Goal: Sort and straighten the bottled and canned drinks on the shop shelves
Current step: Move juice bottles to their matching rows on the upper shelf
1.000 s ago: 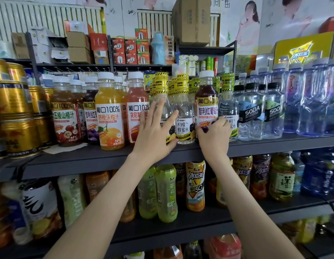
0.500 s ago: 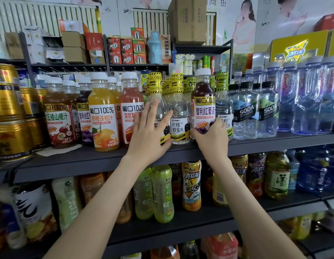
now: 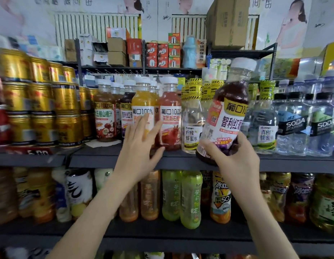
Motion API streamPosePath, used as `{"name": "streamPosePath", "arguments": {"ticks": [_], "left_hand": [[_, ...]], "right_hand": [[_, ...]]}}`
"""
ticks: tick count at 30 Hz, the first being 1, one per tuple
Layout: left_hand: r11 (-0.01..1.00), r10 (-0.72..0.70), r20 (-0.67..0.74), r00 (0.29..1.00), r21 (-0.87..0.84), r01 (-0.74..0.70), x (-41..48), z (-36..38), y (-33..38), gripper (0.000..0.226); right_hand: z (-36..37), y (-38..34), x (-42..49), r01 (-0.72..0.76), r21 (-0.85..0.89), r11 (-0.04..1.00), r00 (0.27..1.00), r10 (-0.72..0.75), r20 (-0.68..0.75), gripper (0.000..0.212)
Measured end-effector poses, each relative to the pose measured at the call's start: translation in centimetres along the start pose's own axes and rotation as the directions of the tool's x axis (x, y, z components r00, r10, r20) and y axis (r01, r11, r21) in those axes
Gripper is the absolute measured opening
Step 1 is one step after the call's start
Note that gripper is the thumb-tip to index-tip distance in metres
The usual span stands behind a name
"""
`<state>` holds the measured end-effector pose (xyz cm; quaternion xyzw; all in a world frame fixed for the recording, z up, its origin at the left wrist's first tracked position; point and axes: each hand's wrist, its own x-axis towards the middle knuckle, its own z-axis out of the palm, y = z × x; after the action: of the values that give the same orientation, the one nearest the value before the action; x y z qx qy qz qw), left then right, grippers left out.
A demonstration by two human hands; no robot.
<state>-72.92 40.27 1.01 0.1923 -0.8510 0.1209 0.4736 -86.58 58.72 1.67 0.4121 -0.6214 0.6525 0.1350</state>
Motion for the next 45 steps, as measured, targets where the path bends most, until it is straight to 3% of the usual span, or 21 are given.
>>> {"name": "streamPosePath", "arguments": {"ticks": [5, 11, 19, 22, 27, 31, 36, 45], "left_hand": [[0.987, -0.101, 0.021, 0.995, 0.125, 0.097, -4.0, -3.7, -7.6, 0.06], [0.961, -0.165, -0.029, 0.986, 0.22, 0.167, -6.2, -8.4, -16.4, 0.061], [0.98, -0.096, 0.055, 0.994, 0.182, 0.085, -5.1, -9.6, -22.5, 0.075], [0.975, -0.055, 0.133, 0.99, 0.223, 0.024, -3.8, -9.5, -23.3, 0.089], [0.981, -0.004, 0.177, 0.984, 0.193, -0.031, -3.0, -8.8, -23.6, 0.093], [0.985, 0.01, 0.175, 0.984, 0.17, -0.04, -3.2, -8.2, -23.6, 0.095], [0.987, 0.034, 0.147, 0.989, 0.149, -0.056, -3.1, -7.8, -24.2, 0.091], [0.988, 0.033, 0.119, 0.992, 0.147, -0.05, -3.2, -7.6, -23.9, 0.08]], "right_hand": [[6.5, -4.3, -2.4, 0.015, 0.14, 0.99, 0.993, -0.03, 0.111, 0.032], [16.1, -7.3, -4.3, 0.018, 0.148, 0.989, 0.988, -0.04, 0.151, 0.033], [24.8, -7.3, -3.3, -0.058, -0.108, 0.992, 0.998, 0.056, -0.02, 0.057], [26.0, -7.2, -3.0, -0.063, -0.228, 0.971, 0.997, 0.052, -0.055, 0.062], [27.0, -7.5, -2.9, 0.004, -0.4, 0.916, 0.999, -0.018, -0.033, 0.062], [27.1, -7.2, -3.1, 0.02, -0.62, 0.784, 0.989, -0.109, -0.105, 0.078], [26.8, -7.1, -3.0, 0.058, -0.521, 0.852, 0.996, -0.082, -0.023, 0.082], [28.1, -7.9, -2.2, 0.056, -0.611, 0.79, 0.998, -0.069, 0.002, 0.071]]}}
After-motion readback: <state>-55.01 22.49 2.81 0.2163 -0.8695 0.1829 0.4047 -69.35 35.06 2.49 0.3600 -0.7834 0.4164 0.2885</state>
